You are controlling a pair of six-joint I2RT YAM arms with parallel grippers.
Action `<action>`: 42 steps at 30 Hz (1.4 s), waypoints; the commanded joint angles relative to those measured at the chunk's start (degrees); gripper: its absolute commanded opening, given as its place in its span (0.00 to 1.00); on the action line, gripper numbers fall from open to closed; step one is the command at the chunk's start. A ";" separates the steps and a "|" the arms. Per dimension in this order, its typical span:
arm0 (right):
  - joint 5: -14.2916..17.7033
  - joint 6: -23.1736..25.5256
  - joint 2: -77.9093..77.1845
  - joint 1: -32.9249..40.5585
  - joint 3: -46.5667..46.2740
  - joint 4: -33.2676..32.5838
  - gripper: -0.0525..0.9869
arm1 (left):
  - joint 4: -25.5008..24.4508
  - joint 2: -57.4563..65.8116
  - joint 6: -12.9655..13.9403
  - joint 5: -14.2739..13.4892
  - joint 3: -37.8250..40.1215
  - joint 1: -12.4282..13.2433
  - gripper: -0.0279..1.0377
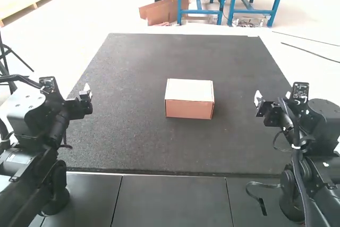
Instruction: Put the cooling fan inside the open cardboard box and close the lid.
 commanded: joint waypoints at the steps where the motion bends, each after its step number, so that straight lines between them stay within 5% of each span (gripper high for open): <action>1: -0.28 -0.33 -0.67 -0.91 -0.30 -0.23 0.93 | 0.18 -0.69 1.23 -0.25 -0.49 -2.00 0.93; 42: -0.28 -0.50 -0.58 -0.91 -0.21 -0.05 0.93 | 1.23 -0.69 1.14 -0.16 -0.40 -2.00 0.93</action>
